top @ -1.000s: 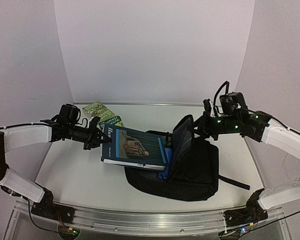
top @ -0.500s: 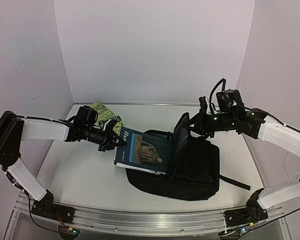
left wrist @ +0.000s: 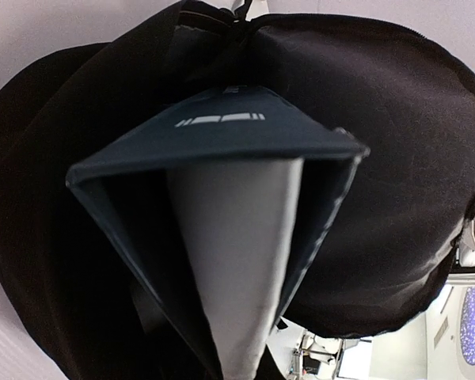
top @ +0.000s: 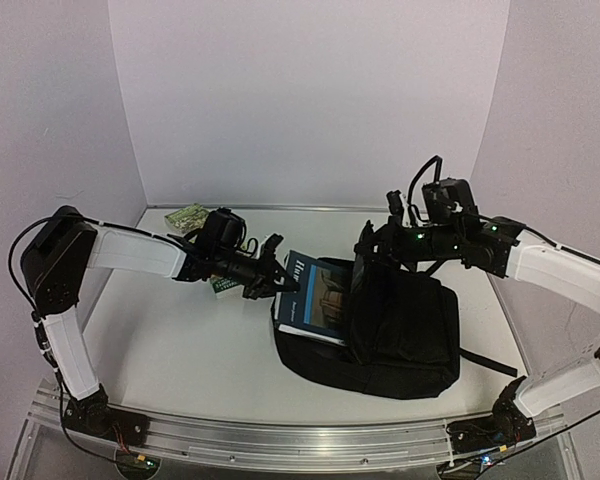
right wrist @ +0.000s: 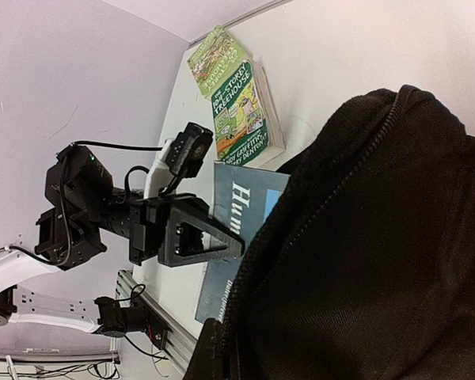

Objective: Pack the student bag
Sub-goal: Place the book in the student bag.

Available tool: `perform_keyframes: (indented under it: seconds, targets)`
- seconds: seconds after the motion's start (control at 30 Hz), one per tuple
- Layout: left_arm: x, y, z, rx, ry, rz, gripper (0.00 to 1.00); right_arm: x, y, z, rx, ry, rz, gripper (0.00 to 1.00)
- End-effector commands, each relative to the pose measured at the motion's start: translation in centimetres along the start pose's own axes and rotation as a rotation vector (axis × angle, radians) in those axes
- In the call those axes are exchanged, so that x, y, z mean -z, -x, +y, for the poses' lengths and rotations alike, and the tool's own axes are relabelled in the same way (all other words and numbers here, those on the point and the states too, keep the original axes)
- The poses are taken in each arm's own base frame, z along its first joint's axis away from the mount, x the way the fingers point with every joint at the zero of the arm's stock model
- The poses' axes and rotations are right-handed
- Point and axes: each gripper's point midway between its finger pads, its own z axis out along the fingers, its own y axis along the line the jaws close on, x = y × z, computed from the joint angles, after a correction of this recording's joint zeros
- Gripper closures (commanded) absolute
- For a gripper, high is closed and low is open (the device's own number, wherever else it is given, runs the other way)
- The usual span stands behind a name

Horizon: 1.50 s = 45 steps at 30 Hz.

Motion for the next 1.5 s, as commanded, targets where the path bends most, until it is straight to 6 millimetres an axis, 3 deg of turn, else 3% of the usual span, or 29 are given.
perform_keyframes:
  seconds: [0.0,0.2,0.4,0.6,0.8,0.97,1.2,1.47]
  targets:
    - [-2.1,1.4,-2.3,-0.085,-0.017,-0.035,1.00,0.5,2.3,3.8,0.045,0.117,-0.083,1.00]
    - [-2.5,2.6,-4.4,-0.098,-0.075,-0.056,1.00,-0.2,1.9,4.7,0.051,0.151,-0.068,1.00]
    - [-3.0,1.8,-6.0,-0.092,-0.188,0.025,1.00,-1.1,1.6,6.6,0.080,0.192,-0.054,1.00]
    - [-3.9,1.7,-5.8,-0.071,-0.231,0.020,1.00,-1.8,1.9,8.3,0.094,0.232,-0.071,1.00]
    - [-6.3,2.3,-4.8,-0.111,-0.119,-0.030,0.94,-2.6,1.9,9.2,0.098,0.260,-0.073,1.00]
    - [-7.5,1.8,-2.7,-0.117,0.005,-0.023,0.77,-2.6,2.0,9.2,0.100,0.254,-0.084,1.00]
    - [-5.1,1.5,0.0,-0.157,0.233,-0.071,0.45,-2.2,1.9,8.6,0.096,0.236,-0.100,1.00]
    - [-3.9,0.3,1.6,-0.150,0.324,-0.084,0.31,-2.6,1.4,7.6,0.087,0.213,-0.090,1.00]
